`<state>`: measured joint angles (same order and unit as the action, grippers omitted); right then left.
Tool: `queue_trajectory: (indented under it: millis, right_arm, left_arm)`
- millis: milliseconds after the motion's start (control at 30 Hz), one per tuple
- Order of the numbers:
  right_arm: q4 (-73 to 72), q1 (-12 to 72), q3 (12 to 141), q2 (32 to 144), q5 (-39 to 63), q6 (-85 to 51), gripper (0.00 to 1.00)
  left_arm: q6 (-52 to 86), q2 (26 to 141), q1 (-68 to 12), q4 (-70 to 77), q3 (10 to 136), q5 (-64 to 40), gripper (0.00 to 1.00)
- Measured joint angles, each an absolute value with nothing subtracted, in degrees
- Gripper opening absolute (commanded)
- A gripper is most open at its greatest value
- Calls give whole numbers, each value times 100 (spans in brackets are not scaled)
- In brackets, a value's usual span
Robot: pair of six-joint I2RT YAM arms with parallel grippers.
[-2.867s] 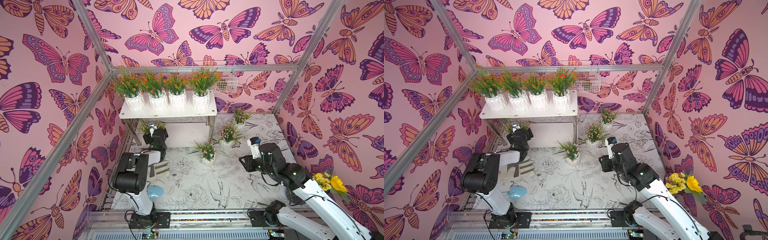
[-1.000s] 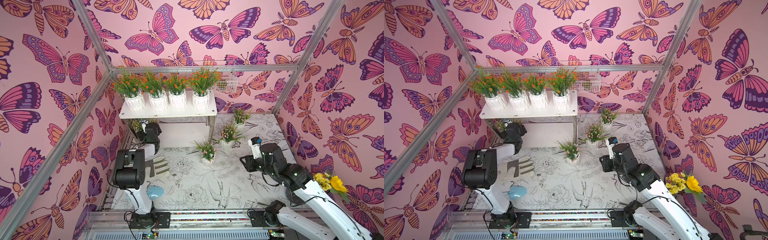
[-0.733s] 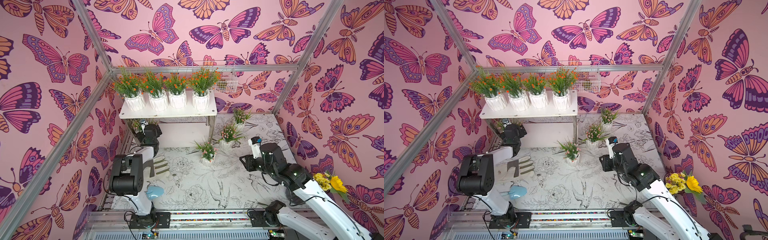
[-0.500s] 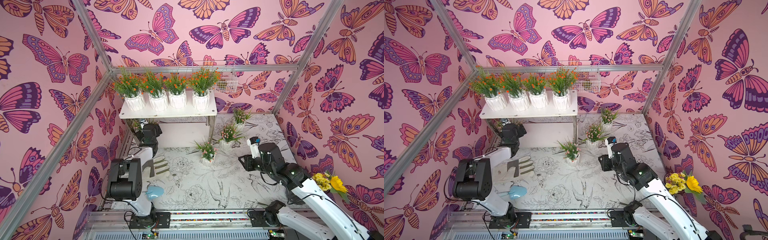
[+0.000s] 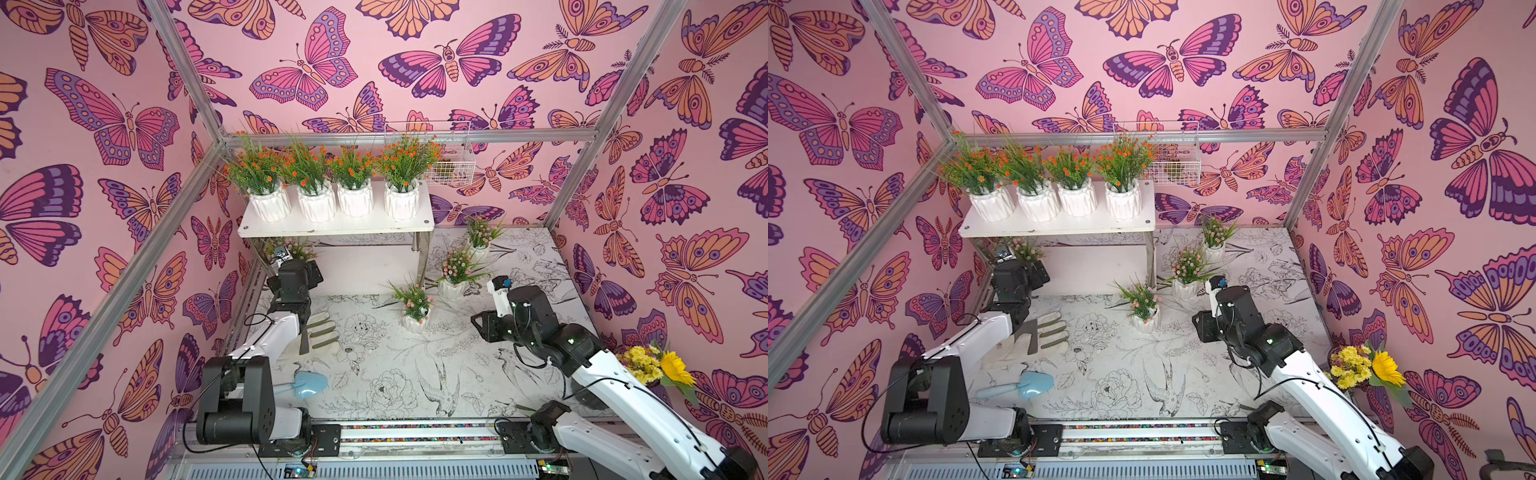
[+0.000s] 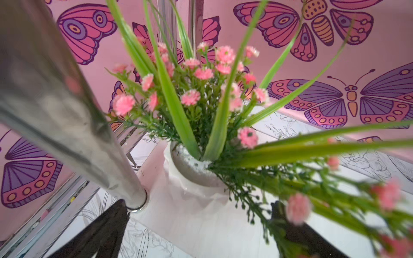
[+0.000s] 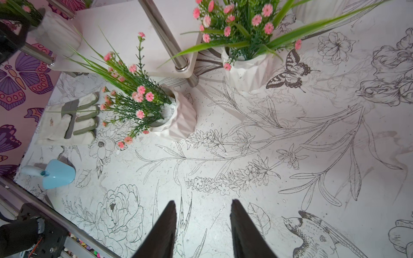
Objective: Place the baby's breath potted plants on the rack by color
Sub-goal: Place the baby's breath potted plant on the rack, then pick up the baby's breath potted plant from the center of the board.
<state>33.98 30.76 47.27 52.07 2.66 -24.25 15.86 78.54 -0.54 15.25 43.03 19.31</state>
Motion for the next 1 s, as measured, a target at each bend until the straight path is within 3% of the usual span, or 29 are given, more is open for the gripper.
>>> queue_trajectory:
  millis: [600,1000]
  right_arm:
    - [2047,3072,4488,6960,753,-2707,37]
    - [1533,3245,4930,8130,808,-2722,33]
  left_arm:
    - [1787,6326,-934,851,3395,1614,98]
    - [1841,5494,-2215,819,2814,1232,97]
